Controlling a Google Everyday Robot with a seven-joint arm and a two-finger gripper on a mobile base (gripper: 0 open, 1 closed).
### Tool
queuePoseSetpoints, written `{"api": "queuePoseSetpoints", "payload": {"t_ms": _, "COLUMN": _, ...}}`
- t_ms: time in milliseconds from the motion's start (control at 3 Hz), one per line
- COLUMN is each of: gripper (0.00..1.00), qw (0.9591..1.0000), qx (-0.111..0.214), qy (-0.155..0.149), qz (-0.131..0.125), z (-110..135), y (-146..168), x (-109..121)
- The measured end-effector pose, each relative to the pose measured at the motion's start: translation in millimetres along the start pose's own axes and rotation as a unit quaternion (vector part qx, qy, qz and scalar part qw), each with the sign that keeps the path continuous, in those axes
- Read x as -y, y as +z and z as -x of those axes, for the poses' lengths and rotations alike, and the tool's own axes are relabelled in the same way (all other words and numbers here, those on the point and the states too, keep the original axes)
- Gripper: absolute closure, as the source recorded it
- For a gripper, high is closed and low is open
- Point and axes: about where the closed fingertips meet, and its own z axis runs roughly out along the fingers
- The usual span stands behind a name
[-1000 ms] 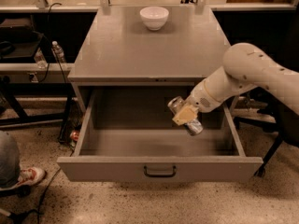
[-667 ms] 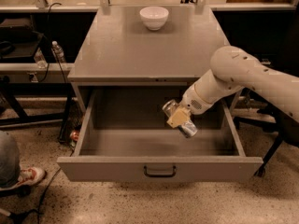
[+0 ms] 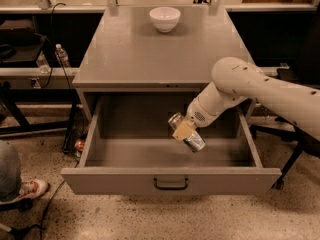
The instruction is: Place redbull can into top drawer
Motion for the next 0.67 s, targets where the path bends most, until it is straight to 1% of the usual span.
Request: {"api": "queuePoseSetpoints", "payload": {"t_ms": 667, "gripper": 1.00, "qw": 0.9998, "qx": -0.011, "qy": 0.016, "qz": -0.009, "z": -0.6, "y": 15.7, "x": 1.2}}
